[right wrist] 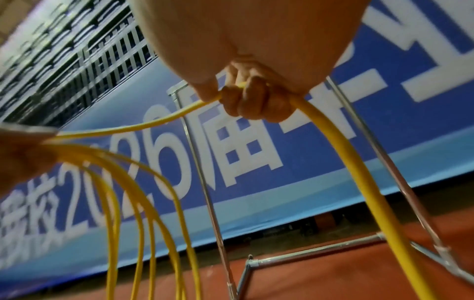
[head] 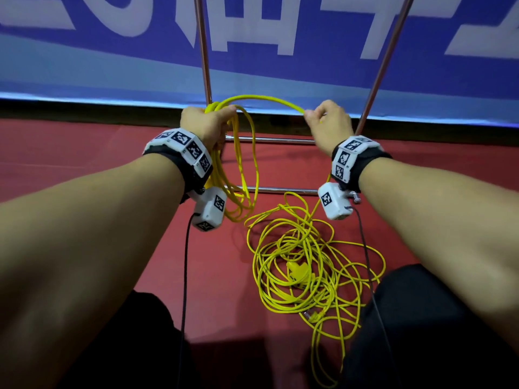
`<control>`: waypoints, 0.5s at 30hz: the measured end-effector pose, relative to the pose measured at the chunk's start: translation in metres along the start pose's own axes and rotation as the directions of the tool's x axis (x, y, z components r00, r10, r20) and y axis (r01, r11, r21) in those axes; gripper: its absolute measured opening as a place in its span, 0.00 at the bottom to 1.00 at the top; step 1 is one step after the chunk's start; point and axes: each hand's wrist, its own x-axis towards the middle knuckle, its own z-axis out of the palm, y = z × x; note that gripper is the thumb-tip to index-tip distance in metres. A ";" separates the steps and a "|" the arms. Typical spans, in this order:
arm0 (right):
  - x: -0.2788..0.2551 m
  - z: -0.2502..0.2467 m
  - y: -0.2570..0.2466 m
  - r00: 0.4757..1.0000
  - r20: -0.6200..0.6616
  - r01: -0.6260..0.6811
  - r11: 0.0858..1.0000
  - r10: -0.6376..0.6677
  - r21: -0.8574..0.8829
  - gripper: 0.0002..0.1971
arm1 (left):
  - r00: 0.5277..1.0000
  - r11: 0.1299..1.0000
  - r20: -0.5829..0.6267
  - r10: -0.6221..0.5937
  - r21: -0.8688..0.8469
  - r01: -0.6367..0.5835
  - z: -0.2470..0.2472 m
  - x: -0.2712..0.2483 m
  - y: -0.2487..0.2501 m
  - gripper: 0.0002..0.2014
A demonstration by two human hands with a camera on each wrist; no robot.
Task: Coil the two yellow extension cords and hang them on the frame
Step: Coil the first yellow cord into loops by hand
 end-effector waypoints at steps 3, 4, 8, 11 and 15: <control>-0.008 0.016 -0.004 0.985 0.151 0.108 0.984 -0.087 -0.139 0.14 | 0.997 0.999 -0.081 -0.006 -0.042 0.003 0.005 -0.003 0.006 0.20; -0.009 0.020 -0.005 0.975 0.194 0.136 0.977 -0.103 -0.163 0.15 | 0.993 0.998 -0.113 -0.018 -0.055 0.012 0.006 -0.003 0.009 0.21; -0.017 0.025 -0.015 0.967 0.224 0.161 0.973 -0.122 -0.166 0.14 | 0.980 0.972 -0.147 -0.136 -0.213 0.102 0.010 0.001 0.015 0.18; -0.019 0.022 -0.016 0.968 0.217 0.161 0.976 -0.126 -0.149 0.10 | 0.984 0.969 -0.117 -0.135 -0.225 0.106 0.009 0.000 0.012 0.16; -0.022 0.022 -0.016 0.946 0.266 0.230 0.961 -0.183 -0.155 0.08 | 0.987 0.993 -0.143 -0.068 -0.103 0.053 0.003 0.001 0.006 0.17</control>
